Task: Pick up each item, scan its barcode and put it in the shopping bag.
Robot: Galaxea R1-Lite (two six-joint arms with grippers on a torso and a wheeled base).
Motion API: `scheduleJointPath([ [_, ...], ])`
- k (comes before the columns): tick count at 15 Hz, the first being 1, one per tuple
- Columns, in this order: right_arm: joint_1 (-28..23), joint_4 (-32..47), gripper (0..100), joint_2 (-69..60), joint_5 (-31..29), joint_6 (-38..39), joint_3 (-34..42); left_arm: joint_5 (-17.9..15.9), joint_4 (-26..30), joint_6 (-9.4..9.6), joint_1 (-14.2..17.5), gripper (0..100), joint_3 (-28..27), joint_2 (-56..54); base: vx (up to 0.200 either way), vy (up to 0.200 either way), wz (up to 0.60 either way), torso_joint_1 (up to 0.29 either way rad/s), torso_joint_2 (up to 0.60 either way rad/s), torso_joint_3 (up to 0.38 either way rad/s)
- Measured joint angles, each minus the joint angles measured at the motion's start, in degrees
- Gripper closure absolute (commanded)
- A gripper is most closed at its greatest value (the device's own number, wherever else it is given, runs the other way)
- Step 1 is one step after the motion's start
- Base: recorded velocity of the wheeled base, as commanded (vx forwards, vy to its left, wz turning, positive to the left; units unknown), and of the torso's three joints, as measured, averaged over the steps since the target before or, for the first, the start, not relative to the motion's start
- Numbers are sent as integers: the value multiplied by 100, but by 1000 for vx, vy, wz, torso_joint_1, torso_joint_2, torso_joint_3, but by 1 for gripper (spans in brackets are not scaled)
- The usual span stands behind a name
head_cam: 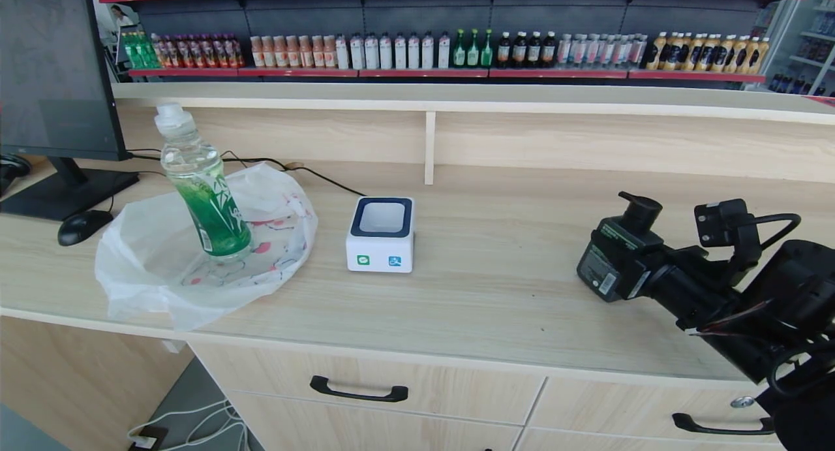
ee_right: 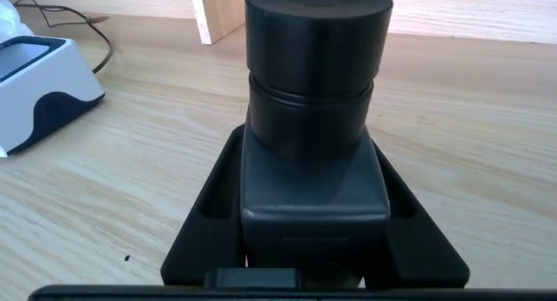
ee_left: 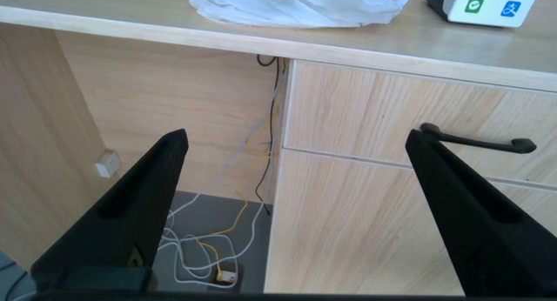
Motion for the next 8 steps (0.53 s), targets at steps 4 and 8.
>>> scheduleJointPath([
  [4, 30, 15, 0, -6, -2, 24, 24, 0, -2, -5, 0, 0, 0, 0, 0, 0, 0, 0, 0, 0],
  [8, 35, 11, 0, 38, -2, 35, -17, 0, -5, -7, 0, 0, 0, 0, 0, 0, 0, 0, 0, 0],
])
